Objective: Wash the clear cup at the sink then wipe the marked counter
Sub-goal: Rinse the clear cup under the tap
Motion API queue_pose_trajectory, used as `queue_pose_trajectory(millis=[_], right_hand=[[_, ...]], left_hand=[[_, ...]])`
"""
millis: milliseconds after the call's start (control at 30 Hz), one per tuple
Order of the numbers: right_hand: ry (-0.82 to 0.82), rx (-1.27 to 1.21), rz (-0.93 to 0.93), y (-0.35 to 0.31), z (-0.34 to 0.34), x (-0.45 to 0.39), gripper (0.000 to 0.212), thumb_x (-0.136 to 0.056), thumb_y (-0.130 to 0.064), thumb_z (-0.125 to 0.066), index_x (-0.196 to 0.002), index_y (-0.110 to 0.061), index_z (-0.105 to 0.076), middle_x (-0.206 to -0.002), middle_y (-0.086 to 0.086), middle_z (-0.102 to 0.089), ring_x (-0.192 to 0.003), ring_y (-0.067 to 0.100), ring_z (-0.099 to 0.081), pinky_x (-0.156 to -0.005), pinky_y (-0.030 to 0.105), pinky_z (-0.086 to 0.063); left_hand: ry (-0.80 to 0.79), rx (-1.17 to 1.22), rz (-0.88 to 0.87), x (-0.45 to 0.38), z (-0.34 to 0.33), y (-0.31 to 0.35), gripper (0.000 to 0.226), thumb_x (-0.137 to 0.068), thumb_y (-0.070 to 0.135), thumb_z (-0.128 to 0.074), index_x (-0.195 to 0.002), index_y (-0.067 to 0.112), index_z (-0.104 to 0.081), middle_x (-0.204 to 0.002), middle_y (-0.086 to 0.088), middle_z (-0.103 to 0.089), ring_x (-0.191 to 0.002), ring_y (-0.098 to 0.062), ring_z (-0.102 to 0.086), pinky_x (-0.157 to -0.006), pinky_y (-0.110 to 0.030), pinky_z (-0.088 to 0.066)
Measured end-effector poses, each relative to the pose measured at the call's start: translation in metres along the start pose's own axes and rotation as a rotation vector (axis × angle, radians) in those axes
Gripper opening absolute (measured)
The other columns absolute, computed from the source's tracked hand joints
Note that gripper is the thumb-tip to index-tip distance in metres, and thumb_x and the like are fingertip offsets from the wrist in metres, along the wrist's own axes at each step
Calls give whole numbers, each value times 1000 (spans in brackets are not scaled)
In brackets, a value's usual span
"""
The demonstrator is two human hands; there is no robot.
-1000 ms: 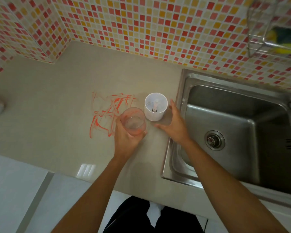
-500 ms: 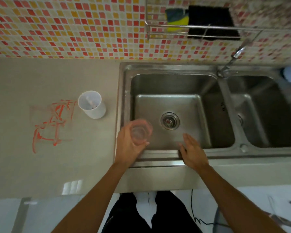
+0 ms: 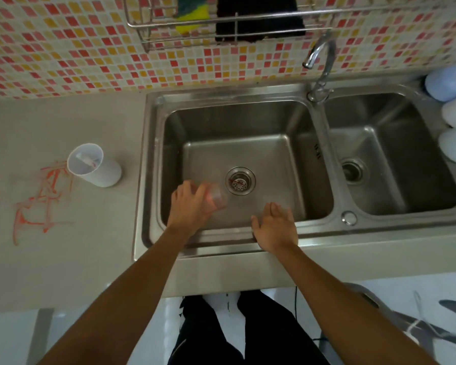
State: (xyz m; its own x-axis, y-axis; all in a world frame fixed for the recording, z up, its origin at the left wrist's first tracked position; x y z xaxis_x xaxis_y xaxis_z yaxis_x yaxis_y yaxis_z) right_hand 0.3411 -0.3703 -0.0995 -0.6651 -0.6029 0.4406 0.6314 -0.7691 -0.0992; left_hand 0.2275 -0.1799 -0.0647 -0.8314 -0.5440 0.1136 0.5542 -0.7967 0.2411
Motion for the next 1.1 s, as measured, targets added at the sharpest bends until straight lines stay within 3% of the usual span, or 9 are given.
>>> queue_pose_trajectory(millis=[267, 400, 533, 633, 767, 900, 1000, 1100], right_hand=[[-32, 3, 34, 2, 1, -1, 68, -99, -46, -13, -150, 0, -15, -158, 16, -18, -147, 27, -11, -119, 44, 0], [-36, 5, 51, 2, -1, -1, 67, -99, -44, -12, -150, 0, -17, -157, 16, -20, -146, 27, -13, -119, 45, 0], [-16, -21, 53, 4, -3, -4, 66, -98, -42, -16, -148, 1, -22, -154, 17, -26, -144, 28, -19, -119, 46, -4], [19, -125, 76, 4, 1, -4, 60, -97, -39, -24, -142, -1, -35, -145, 15, -40, -135, 27, -33, -116, 44, -19], [128, -543, -10, 31, 38, -25, 39, -96, -29, -44, -126, -4, -47, -132, 14, -49, -120, 30, -48, -98, 36, -40], [316, -684, -96, 86, 113, -76, 52, -98, -28, -47, -143, -6, -34, -148, 14, -38, -132, 30, -42, -106, 36, -37], [470, -725, -104, 117, 171, -118, 47, -96, -21, -50, -139, -8, -38, -139, 15, -46, -116, 33, -54, -92, 35, -45], [485, -733, -100, 130, 209, -155, 41, -95, -17, -51, -134, -9, -41, -134, 15, -49, -114, 34, -55, -93, 42, -47]], left_hand=[[-54, -355, -71, -17, -7, 30, 75, -76, 55, -68, -138, 28, -34, -118, -14, -44, -105, -28, -45, -96, -43, -38], [-78, -568, -141, -22, -8, 40, 74, -74, 25, -73, -135, 27, -32, -119, -14, -44, -105, -29, -46, -97, -44, -39], [-60, -614, -158, -29, -3, 47, 73, -74, 20, -71, -135, 26, -32, -123, -15, -44, -107, -29, -46, -100, -45, -37], [-67, -540, -88, -36, 1, 50, 71, -76, 26, -70, -135, 25, -31, -123, -13, -46, -110, -29, -48, -105, -50, -34], [-23, -309, 78, -56, 14, 64, 75, -72, 30, -71, -134, 19, -30, -126, -11, -48, -117, -30, -48, -110, -52, -29], [35, -135, 130, -90, 31, 87, 77, -77, 53, -66, -134, 12, -34, -133, -12, -51, -124, -32, -44, -107, -47, -30], [55, 24, 90, -118, 46, 112, 76, -75, 49, -69, -133, 15, -34, -132, -9, -52, -124, -31, -43, -103, -43, -34], [70, 160, 54, -147, 64, 138, 78, -69, 45, -77, -130, 18, -36, -130, -4, -53, -121, -26, -45, -101, -39, -35]])
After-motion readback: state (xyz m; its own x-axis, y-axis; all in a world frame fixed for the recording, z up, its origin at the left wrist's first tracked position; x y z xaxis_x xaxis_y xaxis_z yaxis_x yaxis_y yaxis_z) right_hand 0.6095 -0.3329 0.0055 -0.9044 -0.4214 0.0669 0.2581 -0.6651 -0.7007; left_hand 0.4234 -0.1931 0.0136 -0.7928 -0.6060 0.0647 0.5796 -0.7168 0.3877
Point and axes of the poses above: each hand's wrist, its own x-axis away from the middle knuckle, its own z-axis out of the back of the hand, y = z × x, the point moved 3 cm from there along -x, towards the middle knuckle
